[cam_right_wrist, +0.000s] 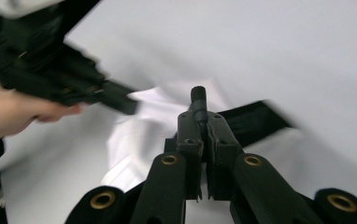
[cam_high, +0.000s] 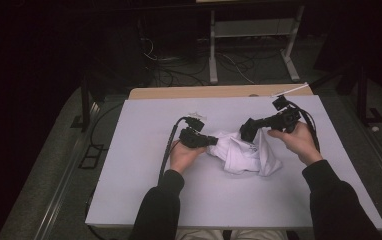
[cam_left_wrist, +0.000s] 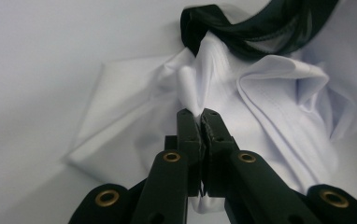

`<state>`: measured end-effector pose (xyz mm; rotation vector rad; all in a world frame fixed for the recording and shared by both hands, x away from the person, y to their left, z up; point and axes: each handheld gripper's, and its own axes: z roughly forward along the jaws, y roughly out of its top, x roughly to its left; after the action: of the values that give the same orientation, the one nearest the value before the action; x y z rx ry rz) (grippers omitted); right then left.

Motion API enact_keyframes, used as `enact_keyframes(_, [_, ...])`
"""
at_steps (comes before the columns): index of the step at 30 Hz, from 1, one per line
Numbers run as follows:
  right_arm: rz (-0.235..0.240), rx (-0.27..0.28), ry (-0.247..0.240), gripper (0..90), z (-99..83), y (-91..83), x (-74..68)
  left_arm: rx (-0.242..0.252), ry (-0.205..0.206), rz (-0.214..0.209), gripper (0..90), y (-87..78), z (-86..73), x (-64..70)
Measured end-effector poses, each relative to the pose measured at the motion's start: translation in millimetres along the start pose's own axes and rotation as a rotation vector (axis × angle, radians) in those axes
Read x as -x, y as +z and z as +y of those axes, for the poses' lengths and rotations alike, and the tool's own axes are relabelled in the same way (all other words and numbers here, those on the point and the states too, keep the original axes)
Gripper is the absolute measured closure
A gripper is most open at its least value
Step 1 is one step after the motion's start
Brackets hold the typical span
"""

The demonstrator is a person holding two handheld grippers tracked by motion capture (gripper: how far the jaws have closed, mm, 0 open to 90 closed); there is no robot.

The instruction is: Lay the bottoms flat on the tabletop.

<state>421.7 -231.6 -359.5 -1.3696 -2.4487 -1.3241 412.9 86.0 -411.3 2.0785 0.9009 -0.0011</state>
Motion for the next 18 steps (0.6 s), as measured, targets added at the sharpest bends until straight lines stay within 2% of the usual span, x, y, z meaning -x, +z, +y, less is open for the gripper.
enact_keyframes(6, [-0.072, 0.159, 0.091, 85.1, 13.4, -33.9, 17.1, 0.011, 0.049, 0.056, 87.4, -47.5, 4.2, -5.4])
enact_keyframes(10, [-0.133, 0.243, 0.156, 85.1, 18.1, -50.7, 28.4, 0.030, 0.057, 0.076, 87.4, -75.9, -2.1, -8.6])
enact_keyframes(11, [-0.157, 0.264, 0.184, 85.1, 17.6, -54.0, 35.3, 0.030, 0.058, 0.076, 87.4, -81.0, -5.4, -9.1])
enact_keyframes(14, [-0.177, 0.255, 0.209, 85.0, 15.1, -52.7, 43.0, 0.032, 0.061, 0.071, 87.3, -90.0, -17.8, -9.6])
enact_keyframes(18, [-0.198, 0.228, 0.264, 85.1, 4.6, -41.1, 56.9, 0.027, 0.045, 0.036, 87.3, -86.5, -35.9, -7.0])
